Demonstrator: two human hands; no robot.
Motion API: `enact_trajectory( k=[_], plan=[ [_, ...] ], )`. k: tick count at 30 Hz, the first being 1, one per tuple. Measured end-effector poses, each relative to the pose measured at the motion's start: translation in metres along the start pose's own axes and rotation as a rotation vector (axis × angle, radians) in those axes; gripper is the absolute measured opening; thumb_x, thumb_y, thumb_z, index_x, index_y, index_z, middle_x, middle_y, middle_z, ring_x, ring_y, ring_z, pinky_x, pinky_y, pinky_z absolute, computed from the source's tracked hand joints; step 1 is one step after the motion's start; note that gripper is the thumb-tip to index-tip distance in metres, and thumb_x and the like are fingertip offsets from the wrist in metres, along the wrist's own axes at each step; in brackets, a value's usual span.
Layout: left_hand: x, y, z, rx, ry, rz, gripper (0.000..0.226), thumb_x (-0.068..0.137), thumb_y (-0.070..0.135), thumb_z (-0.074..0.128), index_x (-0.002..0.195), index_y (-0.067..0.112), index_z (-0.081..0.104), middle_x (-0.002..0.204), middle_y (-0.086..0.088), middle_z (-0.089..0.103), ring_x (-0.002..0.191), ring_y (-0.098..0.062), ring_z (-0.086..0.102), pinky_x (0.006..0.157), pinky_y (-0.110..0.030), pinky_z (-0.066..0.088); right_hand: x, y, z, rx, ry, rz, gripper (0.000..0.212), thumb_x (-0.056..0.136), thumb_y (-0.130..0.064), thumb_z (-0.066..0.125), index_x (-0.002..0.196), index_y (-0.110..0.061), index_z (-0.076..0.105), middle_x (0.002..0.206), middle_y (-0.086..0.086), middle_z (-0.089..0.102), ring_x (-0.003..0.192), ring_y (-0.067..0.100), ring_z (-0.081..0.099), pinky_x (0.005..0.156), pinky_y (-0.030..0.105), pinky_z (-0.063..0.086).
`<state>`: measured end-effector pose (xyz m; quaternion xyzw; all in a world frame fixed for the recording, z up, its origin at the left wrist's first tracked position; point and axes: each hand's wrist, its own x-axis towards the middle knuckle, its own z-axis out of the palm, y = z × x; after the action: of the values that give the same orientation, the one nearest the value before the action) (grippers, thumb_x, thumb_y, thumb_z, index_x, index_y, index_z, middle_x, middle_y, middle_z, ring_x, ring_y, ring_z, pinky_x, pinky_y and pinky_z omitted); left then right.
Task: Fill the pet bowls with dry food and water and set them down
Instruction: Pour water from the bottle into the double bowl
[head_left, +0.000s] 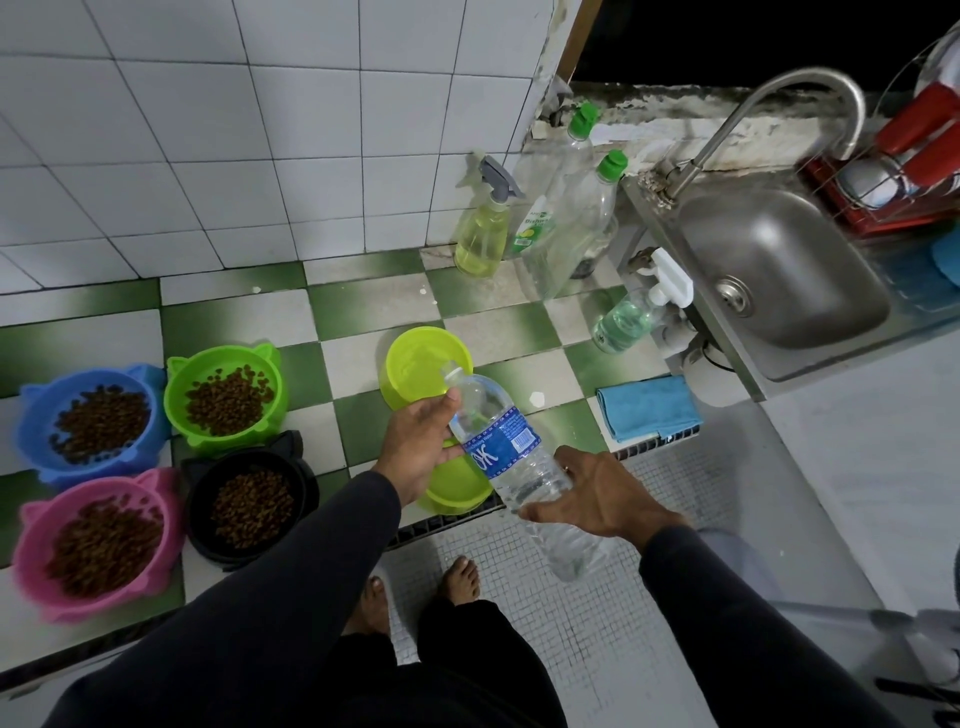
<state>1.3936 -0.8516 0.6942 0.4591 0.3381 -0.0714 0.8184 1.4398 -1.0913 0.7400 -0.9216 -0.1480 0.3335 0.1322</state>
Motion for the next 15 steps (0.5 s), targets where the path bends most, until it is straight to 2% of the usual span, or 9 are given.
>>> enact_trajectory(
  k=[4,10,12,15],
  plan=[
    [-0.003,0.012,0.004,-0.006,0.007,0.037,0.034,0.096,0.035,0.069,0.115,0.007,0.069,0.121,-0.012,0.073,0.116,-0.028,0.069,0.081,-0.04,0.064,-0.001,-0.004,0.0,0.12,0.033,-0.007,0.061,0.053,-0.07,0.087,0.093,-0.032,0.059,0.085,-0.01,0.073,0.075,0.003,0.069,0.075,0.034,0.062],
    [-0.008,0.035,0.011,-0.007,-0.026,0.069,0.027,0.094,0.027,0.072,0.115,0.01,0.069,0.118,-0.009,0.074,0.116,-0.028,0.069,0.092,-0.046,0.06,0.002,-0.004,0.001,0.275,0.102,-0.044,0.06,0.052,-0.065,0.09,0.094,-0.034,0.061,0.087,-0.012,0.076,0.078,0.002,0.072,0.078,0.036,0.062],
    [-0.01,0.044,0.016,-0.011,-0.049,0.093,0.025,0.093,0.024,0.073,0.115,0.012,0.069,0.113,-0.005,0.077,0.113,-0.026,0.071,0.087,-0.041,0.062,0.004,-0.003,-0.001,0.3,0.128,-0.036,0.065,0.05,-0.066,0.091,0.096,-0.033,0.061,0.089,-0.01,0.076,0.08,0.005,0.073,0.079,0.038,0.062],
    [-0.012,0.059,0.025,-0.003,-0.083,0.139,0.034,0.091,0.025,0.076,0.12,0.01,0.068,0.114,-0.005,0.076,0.11,-0.025,0.072,0.077,-0.033,0.062,0.006,-0.006,-0.009,0.263,0.175,-0.057,0.066,0.055,-0.063,0.09,0.103,-0.031,0.059,0.095,-0.012,0.074,0.084,0.003,0.071,0.081,0.031,0.06]
  ],
)
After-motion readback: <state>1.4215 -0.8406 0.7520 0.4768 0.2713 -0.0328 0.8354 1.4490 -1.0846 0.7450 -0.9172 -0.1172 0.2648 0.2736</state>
